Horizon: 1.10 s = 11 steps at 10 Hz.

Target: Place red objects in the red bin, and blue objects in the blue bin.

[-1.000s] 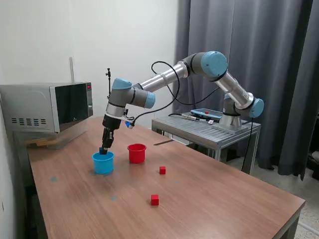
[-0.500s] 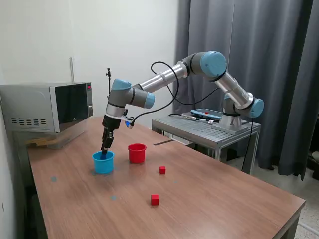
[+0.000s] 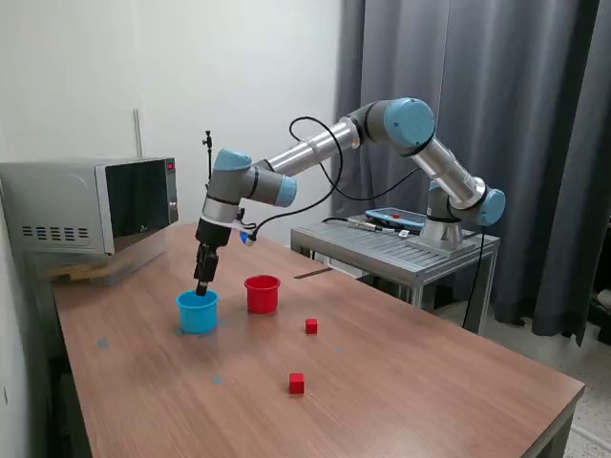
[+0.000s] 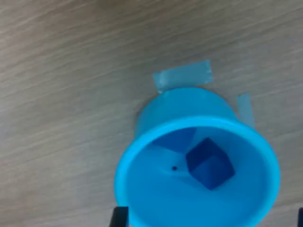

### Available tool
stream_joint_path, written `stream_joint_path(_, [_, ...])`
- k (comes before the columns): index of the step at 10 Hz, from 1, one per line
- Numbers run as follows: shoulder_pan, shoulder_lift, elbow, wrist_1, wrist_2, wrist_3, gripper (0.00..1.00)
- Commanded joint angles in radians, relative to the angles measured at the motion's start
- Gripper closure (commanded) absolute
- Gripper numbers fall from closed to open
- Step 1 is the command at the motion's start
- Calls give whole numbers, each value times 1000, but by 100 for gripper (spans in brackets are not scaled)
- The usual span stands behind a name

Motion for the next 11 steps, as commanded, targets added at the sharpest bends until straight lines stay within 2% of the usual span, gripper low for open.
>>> stream_joint_path(1, [28, -10, 5, 0, 5, 6, 0])
stream_joint_path(4, [175, -15, 9, 3, 9, 219, 0])
stream_joint_path(6, [240, -56, 45, 5, 4, 281, 0])
stream_joint_path(7, [263, -83, 75, 5, -5, 361, 0])
stream_joint_path(8, [271, -119, 115, 5, -14, 487, 0])
stream_joint_path(9, [272, -157, 162, 3, -48, 590, 0])
stream_joint_path(10, [274, -177, 180, 5, -85, 639, 0])
stream_joint_path(11, [277, -179, 177, 6, -102, 652, 0])
